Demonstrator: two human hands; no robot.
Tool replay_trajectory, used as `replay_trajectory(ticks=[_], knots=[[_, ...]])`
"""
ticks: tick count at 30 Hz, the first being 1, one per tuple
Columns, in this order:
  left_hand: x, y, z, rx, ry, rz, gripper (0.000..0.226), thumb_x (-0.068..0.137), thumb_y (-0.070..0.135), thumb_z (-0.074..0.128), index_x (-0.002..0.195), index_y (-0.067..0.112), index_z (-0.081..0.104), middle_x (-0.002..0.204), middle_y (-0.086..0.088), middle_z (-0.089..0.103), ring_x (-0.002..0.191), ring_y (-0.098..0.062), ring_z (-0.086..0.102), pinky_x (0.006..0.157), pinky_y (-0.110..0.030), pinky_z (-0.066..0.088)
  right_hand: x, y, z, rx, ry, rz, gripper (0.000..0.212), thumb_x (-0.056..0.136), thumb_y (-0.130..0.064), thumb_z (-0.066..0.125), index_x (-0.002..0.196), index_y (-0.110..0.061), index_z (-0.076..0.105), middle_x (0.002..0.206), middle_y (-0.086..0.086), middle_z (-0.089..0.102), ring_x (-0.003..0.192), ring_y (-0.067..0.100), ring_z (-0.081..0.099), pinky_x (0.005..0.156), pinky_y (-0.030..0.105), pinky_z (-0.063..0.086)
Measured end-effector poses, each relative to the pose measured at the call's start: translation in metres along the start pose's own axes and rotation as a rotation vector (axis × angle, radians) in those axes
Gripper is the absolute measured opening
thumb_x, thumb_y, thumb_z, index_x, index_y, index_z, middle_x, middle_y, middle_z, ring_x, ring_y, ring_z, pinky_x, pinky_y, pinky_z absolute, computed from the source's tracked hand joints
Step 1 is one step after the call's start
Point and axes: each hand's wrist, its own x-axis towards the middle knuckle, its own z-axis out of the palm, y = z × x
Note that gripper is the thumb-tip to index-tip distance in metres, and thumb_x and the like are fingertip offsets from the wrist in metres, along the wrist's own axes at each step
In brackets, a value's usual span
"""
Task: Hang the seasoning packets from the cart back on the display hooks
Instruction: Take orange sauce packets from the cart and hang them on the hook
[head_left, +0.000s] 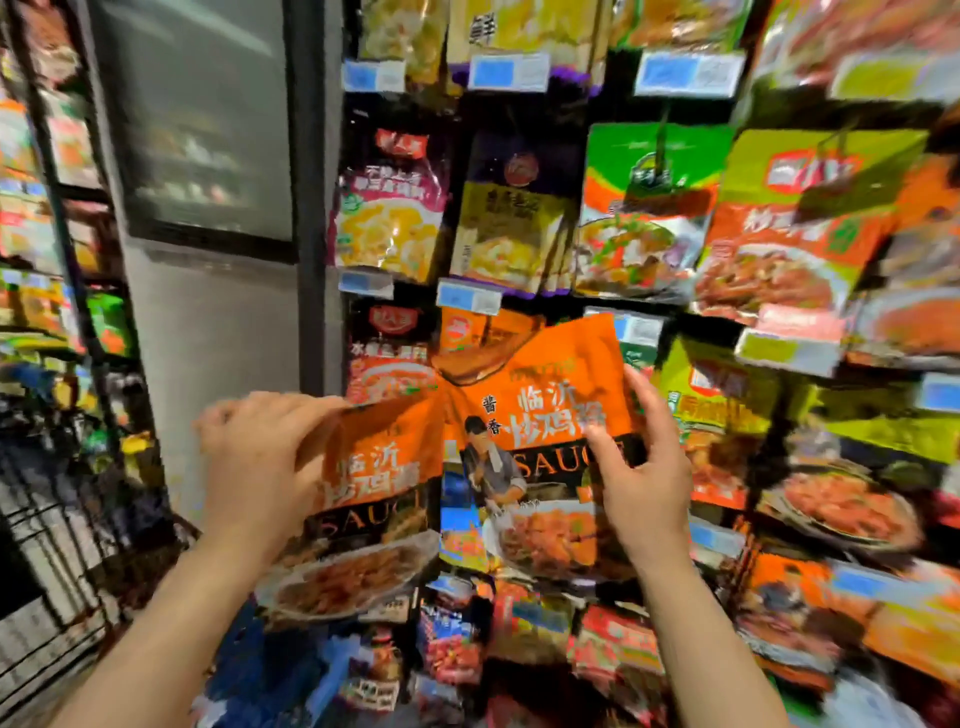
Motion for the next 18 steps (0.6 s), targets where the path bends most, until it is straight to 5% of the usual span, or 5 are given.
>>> replay_trajectory(ticks=[10,15,18], knots=[[0.091,0.212,0.098,-0.279,0.082,0.230,0.026,0.080,0.027,0.052,0.097,0.021,0.070,0.088,-0.005,0.071,0.080,-0.028,0.064,0.070,-0.047,0.046,0.058,0.046,-0.242,-0.174,0.304,0.010,0.052,0.084,-0.009,0.066,0.129,-0.030,0.050,0.126,-0.018,0.053,0.117,-0.001,0.049,0.093,0.016,0.042],[0.127,0.313,0.127,-0.395,0.170,0.277,0.029,0.081,0.030,0.049,0.095,0.019,0.071,0.088,-0.007,0.071,0.080,-0.030,0.064,0.069,-0.041,0.044,0.081,0.053,-0.333,-0.204,0.413,-0.022,0.055,0.082,-0.005,0.066,0.127,-0.032,0.050,0.118,-0.027,0.053,0.103,-0.011,0.054,0.088,0.009,0.043],[0.150,0.354,0.140,-0.537,0.214,0.245,0.029,0.082,0.032,0.050,0.096,0.018,0.072,0.090,-0.007,0.069,0.083,-0.029,0.064,0.071,-0.047,0.047,0.101,0.056,-0.370,-0.192,0.469,-0.006,0.055,0.083,-0.006,0.067,0.129,-0.030,0.051,0.127,-0.017,0.053,0.114,0.002,0.052,0.097,0.025,0.043]])
